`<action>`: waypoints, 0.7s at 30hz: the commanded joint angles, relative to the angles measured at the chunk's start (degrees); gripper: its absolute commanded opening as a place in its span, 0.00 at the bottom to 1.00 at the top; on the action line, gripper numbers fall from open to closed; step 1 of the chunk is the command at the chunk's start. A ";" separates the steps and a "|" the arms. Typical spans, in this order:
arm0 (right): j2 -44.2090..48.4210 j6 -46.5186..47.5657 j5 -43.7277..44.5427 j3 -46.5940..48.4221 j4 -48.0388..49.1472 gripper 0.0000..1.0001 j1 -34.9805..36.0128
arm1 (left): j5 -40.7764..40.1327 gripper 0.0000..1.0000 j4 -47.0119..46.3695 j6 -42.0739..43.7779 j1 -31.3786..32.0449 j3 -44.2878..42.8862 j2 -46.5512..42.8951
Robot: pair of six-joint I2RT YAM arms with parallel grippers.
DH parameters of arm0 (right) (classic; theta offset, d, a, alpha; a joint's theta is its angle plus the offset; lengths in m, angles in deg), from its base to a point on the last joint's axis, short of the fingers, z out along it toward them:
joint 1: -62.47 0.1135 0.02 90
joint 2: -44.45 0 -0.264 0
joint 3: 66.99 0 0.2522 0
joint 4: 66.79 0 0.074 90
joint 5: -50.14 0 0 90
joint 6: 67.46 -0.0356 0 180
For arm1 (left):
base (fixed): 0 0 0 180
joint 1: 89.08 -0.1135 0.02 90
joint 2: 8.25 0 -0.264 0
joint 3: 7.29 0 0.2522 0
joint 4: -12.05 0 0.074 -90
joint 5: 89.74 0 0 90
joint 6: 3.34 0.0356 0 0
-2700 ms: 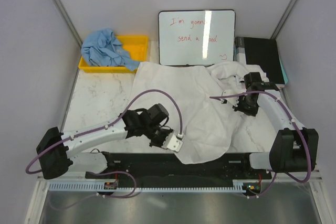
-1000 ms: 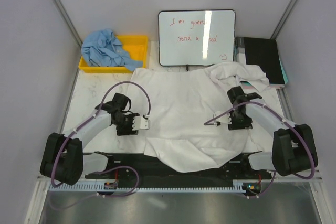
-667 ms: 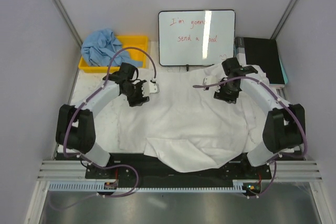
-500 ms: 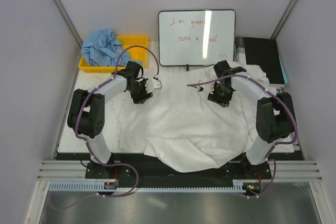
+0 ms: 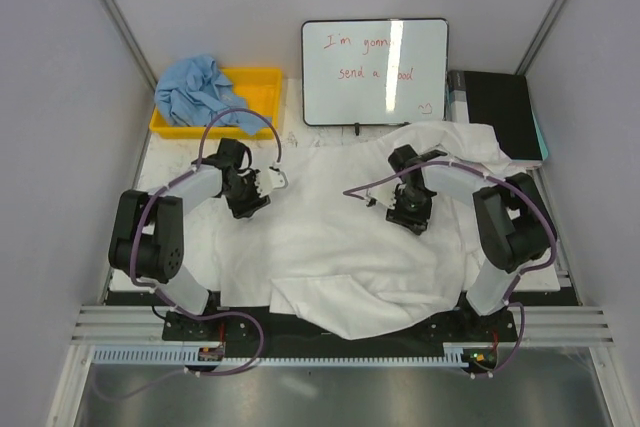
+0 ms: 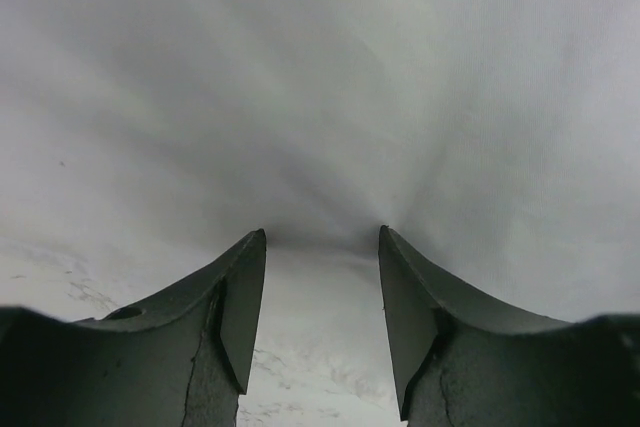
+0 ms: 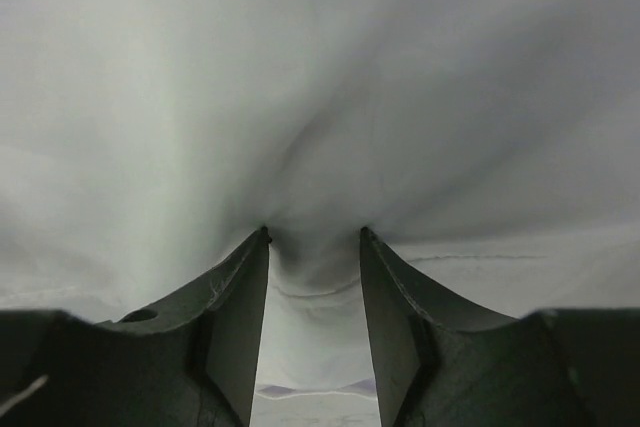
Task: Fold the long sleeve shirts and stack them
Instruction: Flatten the shirt out
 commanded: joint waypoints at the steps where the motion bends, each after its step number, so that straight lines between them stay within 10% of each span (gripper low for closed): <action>1: 3.30 -1.52 -8.51 1.49 -5.93 0.50 -0.82 | 0.42 0.58 2.86 3.29 -0.28 2.73 -3.61; 12: -5.47 -1.81 -3.19 40.42 -4.45 0.89 -20.07 | 8.87 0.70 7.43 -3.57 -0.28 -6.49 -6.17; 21: -23.76 -4.33 3.15 60.03 -3.66 0.92 -30.53 | 11.24 0.70 7.96 -6.64 -0.28 -8.34 -6.87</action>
